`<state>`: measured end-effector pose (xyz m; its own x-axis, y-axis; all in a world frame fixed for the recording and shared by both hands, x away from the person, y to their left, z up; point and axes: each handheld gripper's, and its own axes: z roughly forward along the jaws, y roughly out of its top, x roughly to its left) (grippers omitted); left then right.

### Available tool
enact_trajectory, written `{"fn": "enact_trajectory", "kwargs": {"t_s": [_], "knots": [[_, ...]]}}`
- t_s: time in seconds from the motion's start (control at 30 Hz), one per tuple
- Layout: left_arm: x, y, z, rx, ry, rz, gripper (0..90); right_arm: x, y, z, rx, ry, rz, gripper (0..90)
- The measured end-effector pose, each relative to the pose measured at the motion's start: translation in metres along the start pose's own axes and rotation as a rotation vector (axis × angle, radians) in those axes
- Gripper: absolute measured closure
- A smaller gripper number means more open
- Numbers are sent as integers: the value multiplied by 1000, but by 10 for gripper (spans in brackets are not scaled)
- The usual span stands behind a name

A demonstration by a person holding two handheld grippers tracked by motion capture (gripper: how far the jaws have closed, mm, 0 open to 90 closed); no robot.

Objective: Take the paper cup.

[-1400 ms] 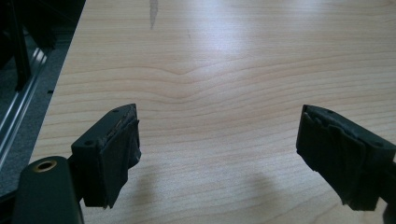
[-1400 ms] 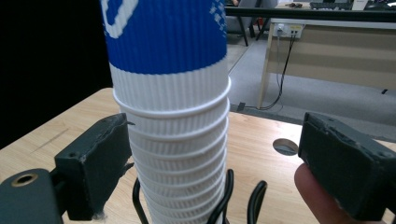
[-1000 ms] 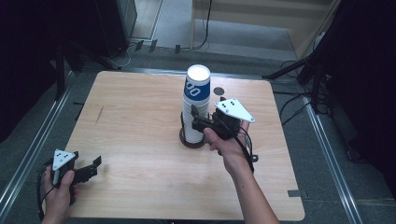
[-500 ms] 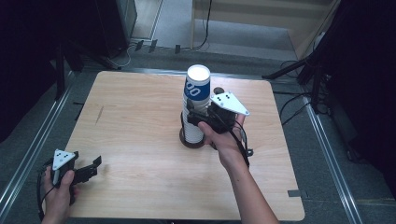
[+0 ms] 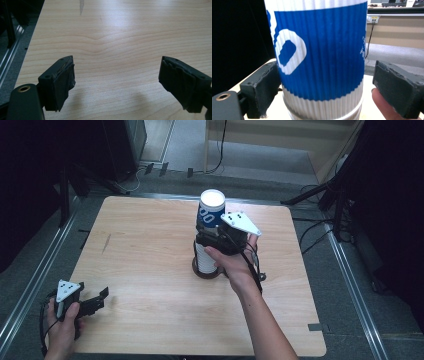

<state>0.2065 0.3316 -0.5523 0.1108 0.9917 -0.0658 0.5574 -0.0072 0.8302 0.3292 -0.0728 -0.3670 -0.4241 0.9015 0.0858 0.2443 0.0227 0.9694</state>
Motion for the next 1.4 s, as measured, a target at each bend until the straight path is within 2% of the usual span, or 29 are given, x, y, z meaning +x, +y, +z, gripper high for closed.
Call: {"fn": "enact_trajectory", "kwargs": {"t_s": [0.2,0.37,0.47,0.8,1.0,1.4], "knots": [[0,0,0,0,-1,0,144,3,2,6,-4,-2,-1,81],[0,0,0,2,-3,0,145,3,3,9,-16,12,21,81],[0,0,0,2,-4,0,144,2,3,12,-23,3,27,85],[0,0,0,4,-4,1,145,3,0,17,-32,-11,15,125],[0,0,0,4,-4,2,144,5,0,17,-32,-5,7,168],[0,0,1,4,-1,0,144,5,3,15,-36,0,-5,178]]}}
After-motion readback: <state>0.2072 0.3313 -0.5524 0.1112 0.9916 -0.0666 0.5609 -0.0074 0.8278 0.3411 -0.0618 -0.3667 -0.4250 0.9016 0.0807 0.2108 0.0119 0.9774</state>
